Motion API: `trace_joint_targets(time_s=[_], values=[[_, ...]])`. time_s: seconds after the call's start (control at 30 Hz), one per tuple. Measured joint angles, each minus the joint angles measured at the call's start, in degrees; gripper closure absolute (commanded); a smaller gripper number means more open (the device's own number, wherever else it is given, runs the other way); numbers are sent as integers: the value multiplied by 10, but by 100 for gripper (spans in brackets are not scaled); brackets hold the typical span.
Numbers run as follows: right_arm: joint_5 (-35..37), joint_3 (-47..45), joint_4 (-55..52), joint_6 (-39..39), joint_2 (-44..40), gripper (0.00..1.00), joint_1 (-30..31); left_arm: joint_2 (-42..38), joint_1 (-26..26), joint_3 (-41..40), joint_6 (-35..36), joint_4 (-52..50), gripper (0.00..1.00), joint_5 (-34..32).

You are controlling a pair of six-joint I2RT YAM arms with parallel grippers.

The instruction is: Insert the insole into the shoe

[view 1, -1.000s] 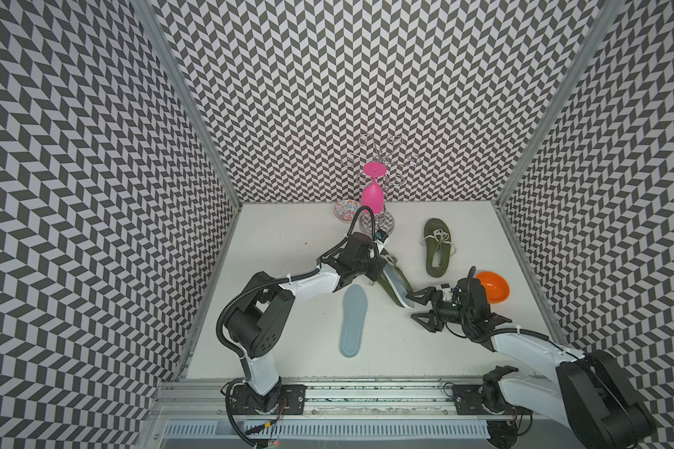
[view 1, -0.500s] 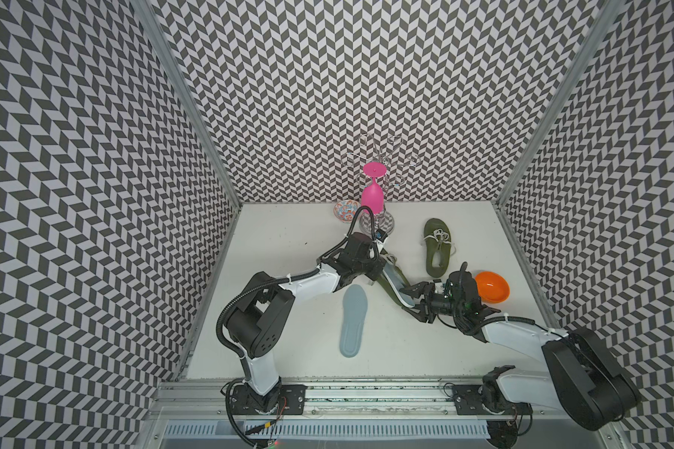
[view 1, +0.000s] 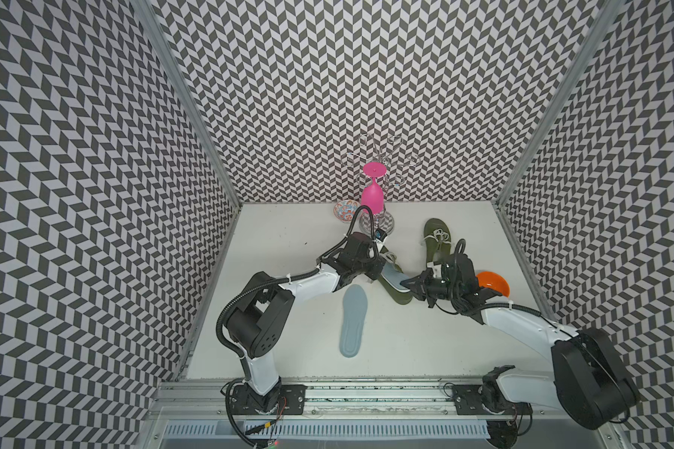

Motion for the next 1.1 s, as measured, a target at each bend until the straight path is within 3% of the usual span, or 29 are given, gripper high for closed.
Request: trace_joint_targets(time_s=[0.2, 0.43, 0.8, 1.1], values=[[53, 51, -125, -139, 0, 93, 9, 0, 7, 0, 0, 0, 100, 1], [124, 51, -221, -238, -3, 93, 14, 3, 8, 14, 0, -16, 100, 8], [214, 118, -321, -341, -14, 94, 16, 42, 8, 63, 17, -39, 100, 6], [261, 129, -337, -394, 4, 93, 32, 57, 10, 83, 20, -45, 100, 9]])
